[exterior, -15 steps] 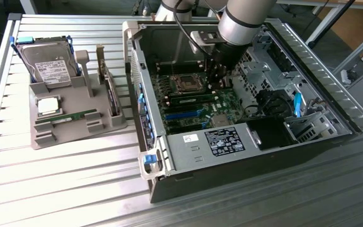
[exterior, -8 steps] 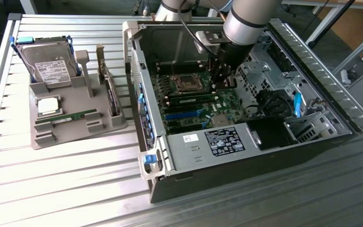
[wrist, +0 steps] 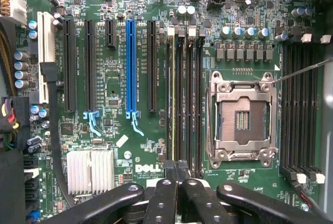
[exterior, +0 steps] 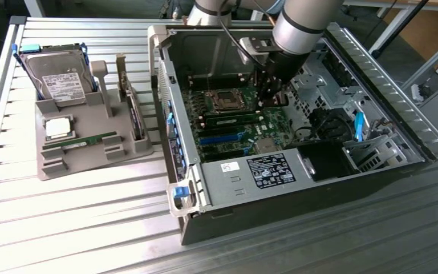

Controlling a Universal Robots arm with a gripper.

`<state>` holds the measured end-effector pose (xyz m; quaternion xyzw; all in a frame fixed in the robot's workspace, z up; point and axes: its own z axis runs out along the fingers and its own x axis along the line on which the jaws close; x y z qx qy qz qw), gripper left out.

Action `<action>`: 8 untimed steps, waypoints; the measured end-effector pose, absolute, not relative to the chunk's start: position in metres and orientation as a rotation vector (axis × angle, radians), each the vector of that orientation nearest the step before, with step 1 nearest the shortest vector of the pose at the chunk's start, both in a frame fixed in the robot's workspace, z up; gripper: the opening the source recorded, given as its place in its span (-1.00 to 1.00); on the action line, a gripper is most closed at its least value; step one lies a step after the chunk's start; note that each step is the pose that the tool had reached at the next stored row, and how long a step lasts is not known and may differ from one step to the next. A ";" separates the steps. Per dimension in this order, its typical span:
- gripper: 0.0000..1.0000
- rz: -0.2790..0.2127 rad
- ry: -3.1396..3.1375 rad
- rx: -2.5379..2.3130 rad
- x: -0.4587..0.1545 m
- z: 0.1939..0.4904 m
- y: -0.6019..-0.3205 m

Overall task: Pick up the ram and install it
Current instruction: 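Insert the ram into the slot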

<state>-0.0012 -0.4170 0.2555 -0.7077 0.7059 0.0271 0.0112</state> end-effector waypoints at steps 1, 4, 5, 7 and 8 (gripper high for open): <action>-0.82 0.085 2.202 -2.208 0.000 0.256 -0.417; -0.82 0.085 2.202 -2.208 0.003 0.255 -0.417; -0.82 0.085 2.202 -2.208 0.004 0.255 -0.417; -0.82 0.085 2.202 -2.208 0.014 0.256 -0.417; -0.82 0.085 2.202 -2.208 0.015 0.256 -0.417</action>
